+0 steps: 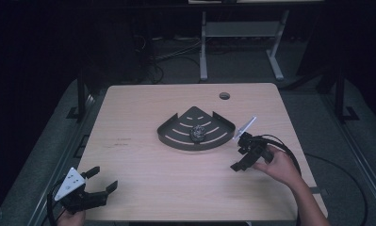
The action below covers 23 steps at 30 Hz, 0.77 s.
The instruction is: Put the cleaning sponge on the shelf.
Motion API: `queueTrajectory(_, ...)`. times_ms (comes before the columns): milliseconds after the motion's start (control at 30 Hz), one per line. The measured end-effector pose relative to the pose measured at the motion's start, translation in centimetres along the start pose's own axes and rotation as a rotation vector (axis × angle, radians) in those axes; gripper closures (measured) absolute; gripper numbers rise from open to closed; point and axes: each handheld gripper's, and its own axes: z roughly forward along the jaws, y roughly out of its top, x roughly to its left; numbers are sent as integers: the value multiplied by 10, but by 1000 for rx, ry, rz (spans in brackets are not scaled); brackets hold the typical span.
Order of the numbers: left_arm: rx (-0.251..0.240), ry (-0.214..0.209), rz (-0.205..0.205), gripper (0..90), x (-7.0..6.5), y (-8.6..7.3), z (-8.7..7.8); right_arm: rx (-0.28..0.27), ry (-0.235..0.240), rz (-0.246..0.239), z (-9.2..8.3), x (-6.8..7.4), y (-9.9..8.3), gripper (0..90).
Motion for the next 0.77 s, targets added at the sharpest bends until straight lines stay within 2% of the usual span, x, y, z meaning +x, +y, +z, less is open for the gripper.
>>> queueTrajectory(233, 1, 1, 0, 133, 0, 0, 0, 6, 4, 8, 3, 5, -10, 188)
queueTrajectory(467, 5, -4, 1, 133, -1, 0, 1, -7, 12, 6, 7, 13, -23, 186)
queueTrajectory(700, 3, -5, 3, 133, -1, 1, 2, -28, 14, 25, 7, 21, -39, 184)
queueTrajectory(767, 2, -5, 5, 133, 0, 1, 2, -32, -1, 24, 6, 26, -43, 179)
